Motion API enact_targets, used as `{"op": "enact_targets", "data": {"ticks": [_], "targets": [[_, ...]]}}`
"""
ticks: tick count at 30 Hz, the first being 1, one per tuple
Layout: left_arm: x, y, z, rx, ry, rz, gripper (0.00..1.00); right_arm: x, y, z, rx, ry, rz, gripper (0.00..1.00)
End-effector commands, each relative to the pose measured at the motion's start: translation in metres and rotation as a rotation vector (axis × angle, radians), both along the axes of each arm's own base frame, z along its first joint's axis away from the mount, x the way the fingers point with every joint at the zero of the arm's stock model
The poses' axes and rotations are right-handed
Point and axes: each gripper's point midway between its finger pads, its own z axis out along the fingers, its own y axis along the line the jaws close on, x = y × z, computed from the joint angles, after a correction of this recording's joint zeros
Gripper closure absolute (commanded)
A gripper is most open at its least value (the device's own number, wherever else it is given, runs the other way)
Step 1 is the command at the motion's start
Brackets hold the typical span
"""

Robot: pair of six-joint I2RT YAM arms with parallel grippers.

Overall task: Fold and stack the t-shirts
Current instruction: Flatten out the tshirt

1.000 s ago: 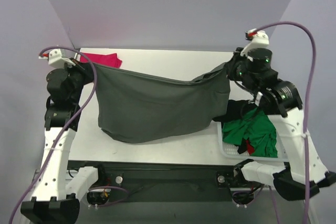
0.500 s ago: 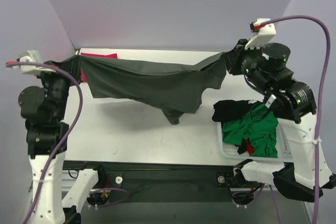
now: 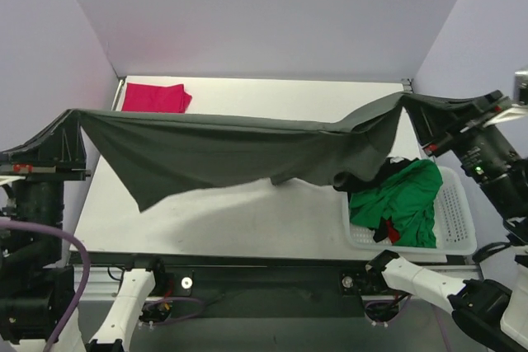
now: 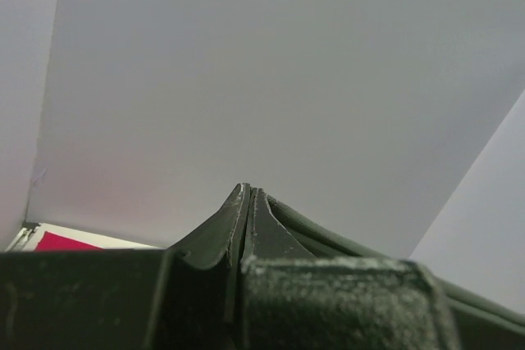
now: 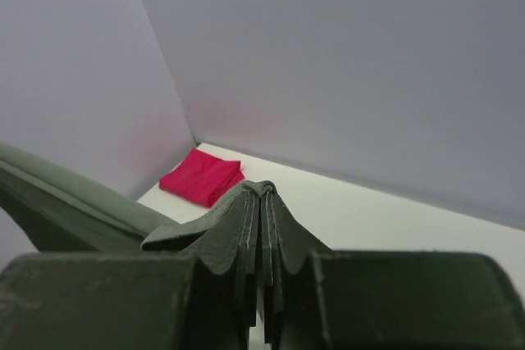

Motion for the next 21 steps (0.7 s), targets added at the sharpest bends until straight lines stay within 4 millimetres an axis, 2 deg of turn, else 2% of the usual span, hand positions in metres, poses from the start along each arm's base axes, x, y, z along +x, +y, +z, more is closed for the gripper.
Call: {"op": "enact_targets", "data": {"ticks": [1,4,6,7,8,9,10,12,13,16,17,18,19,20,21], "targets": [[-0.013,0.016,0.004,0.000,0.018,0.095,1.00,-0.004,-0.001,0.026,0.009,-0.080,0.011,1.00],[-0.016,0.028,0.008,-0.012,0.008,0.157,1.00,-0.006,0.005,0.042,0.015,-0.113,0.040,1.00],[-0.007,0.031,0.008,-0.020,0.009,0.172,1.00,0.007,0.014,0.042,-0.002,-0.100,0.041,1.00],[0.005,0.031,0.000,-0.021,0.034,0.172,1.00,0.011,0.016,0.045,-0.002,-0.104,0.037,1.00],[0.014,0.031,-0.004,-0.023,0.048,0.170,1.00,0.026,0.023,0.041,-0.016,-0.085,0.019,1.00],[0.030,0.030,-0.008,-0.024,0.063,0.168,1.00,0.034,0.028,0.039,-0.024,-0.077,0.019,1.00],[0.051,0.030,-0.025,-0.029,0.112,0.164,1.00,0.046,0.029,0.033,-0.034,-0.059,-0.017,1.00],[0.089,0.029,-0.047,-0.037,0.172,0.163,1.00,0.077,0.039,0.019,-0.064,-0.021,-0.072,1.00],[0.110,0.030,-0.073,-0.042,0.240,0.169,1.00,0.099,0.049,0.000,-0.101,0.023,-0.092,1.00],[0.156,0.036,-0.113,-0.067,0.323,0.201,1.00,0.141,0.052,-0.025,-0.109,0.080,-0.166,1.00],[0.171,0.037,-0.137,-0.067,0.369,0.209,1.00,0.166,0.060,-0.045,-0.117,0.123,-0.176,1.00],[0.192,0.042,-0.156,-0.073,0.413,0.238,1.00,0.183,0.056,-0.056,-0.101,0.157,-0.197,1.00],[0.202,0.045,-0.171,-0.074,0.446,0.254,1.00,0.198,0.059,-0.067,-0.099,0.185,-0.202,1.00],[0.215,0.047,-0.190,-0.070,0.485,0.270,1.00,0.225,0.068,-0.092,-0.120,0.237,-0.207,1.00],[0.233,0.048,-0.216,-0.064,0.550,0.280,1.00,0.239,0.072,-0.100,-0.124,0.256,-0.207,1.00]]}}
